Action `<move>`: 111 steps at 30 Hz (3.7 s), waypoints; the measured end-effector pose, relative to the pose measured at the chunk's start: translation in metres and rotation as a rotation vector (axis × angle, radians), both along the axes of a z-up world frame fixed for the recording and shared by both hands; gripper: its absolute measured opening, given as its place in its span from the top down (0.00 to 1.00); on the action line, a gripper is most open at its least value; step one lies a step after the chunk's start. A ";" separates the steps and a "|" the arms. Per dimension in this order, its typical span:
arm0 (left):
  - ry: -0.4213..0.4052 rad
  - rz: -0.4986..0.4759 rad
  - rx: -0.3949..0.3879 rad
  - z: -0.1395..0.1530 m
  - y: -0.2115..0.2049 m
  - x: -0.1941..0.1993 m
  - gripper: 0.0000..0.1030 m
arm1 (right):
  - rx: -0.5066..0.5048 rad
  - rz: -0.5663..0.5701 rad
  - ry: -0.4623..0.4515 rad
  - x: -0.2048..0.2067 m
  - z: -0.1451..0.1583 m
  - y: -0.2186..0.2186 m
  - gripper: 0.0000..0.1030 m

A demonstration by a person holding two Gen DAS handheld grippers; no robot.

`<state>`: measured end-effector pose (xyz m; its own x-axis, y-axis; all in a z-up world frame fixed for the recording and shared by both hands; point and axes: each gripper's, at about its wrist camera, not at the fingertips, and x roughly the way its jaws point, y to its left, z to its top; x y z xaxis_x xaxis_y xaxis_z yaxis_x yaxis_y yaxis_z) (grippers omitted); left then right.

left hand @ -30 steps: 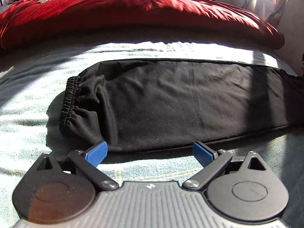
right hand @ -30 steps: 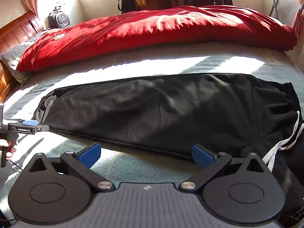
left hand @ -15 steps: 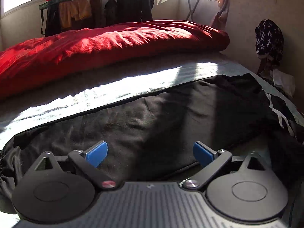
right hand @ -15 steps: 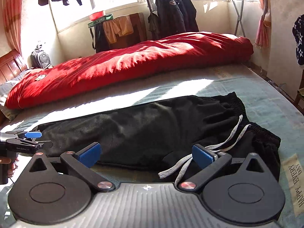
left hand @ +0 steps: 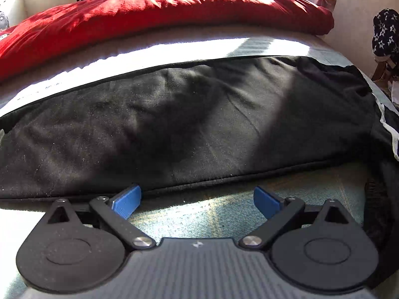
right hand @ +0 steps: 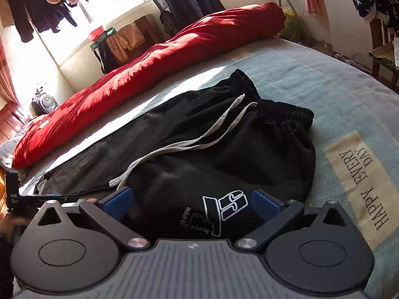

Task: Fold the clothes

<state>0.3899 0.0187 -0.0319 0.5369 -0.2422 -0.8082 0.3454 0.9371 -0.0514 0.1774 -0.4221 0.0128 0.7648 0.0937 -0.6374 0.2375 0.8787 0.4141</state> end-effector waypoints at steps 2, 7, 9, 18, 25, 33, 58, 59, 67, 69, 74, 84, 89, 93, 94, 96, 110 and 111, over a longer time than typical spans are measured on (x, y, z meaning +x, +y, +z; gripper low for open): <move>-0.011 0.030 -0.001 0.009 0.002 -0.021 0.06 | 0.022 0.019 0.011 -0.006 -0.011 -0.006 0.00; -0.025 0.062 -0.027 0.021 -0.006 -0.074 0.06 | 0.091 0.141 0.054 0.001 -0.035 0.000 0.00; -0.036 0.074 -0.030 0.026 -0.012 -0.093 0.06 | 0.096 0.210 0.084 0.010 -0.041 0.009 0.00; -0.099 0.072 0.050 0.046 -0.032 -0.143 0.06 | 0.021 0.521 0.175 0.027 -0.031 0.057 0.00; -0.096 0.110 0.015 0.041 -0.028 -0.158 0.06 | -0.032 0.763 0.175 0.040 -0.022 0.109 0.00; -0.109 0.176 -0.006 0.035 0.001 -0.182 0.06 | -0.089 0.897 0.161 0.067 -0.015 0.161 0.00; -0.111 0.092 -0.194 0.011 0.142 -0.157 0.06 | -0.343 0.586 0.044 0.129 0.024 0.216 0.00; -0.114 0.076 -0.202 0.011 0.143 -0.154 0.06 | -0.359 0.585 0.049 0.126 0.021 0.220 0.05; -0.101 0.018 -0.210 0.005 0.142 -0.156 0.06 | -0.610 0.566 0.096 0.121 -0.010 0.255 0.82; -0.099 0.027 -0.211 0.004 0.148 -0.161 0.06 | -0.590 0.555 0.104 0.124 -0.011 0.255 0.86; -0.105 0.086 -0.203 0.004 0.167 -0.174 0.06 | -0.371 0.641 0.033 0.120 0.022 0.254 0.87; -0.155 0.140 -0.220 0.014 0.171 -0.180 0.06 | -0.009 0.876 -0.114 0.113 0.086 0.280 0.88; -0.147 0.122 -0.239 0.012 0.162 -0.182 0.06 | -0.114 0.901 -0.113 0.111 0.092 0.300 0.80; -0.139 0.100 -0.257 0.010 0.154 -0.178 0.06 | -0.146 0.845 -0.087 0.102 0.085 0.282 0.65; -0.138 0.088 -0.272 0.009 0.151 -0.175 0.07 | -0.160 0.819 -0.077 0.098 0.083 0.274 0.62; -0.139 0.058 -0.303 0.008 0.144 -0.169 0.12 | -0.176 0.770 -0.055 0.088 0.076 0.258 0.55; -0.151 -0.087 -0.229 0.004 0.039 -0.113 0.41 | -0.018 0.416 0.012 0.010 0.019 0.139 0.45; -0.157 -0.077 -0.203 0.004 0.036 -0.111 0.41 | -0.012 0.409 0.011 0.007 0.016 0.135 0.43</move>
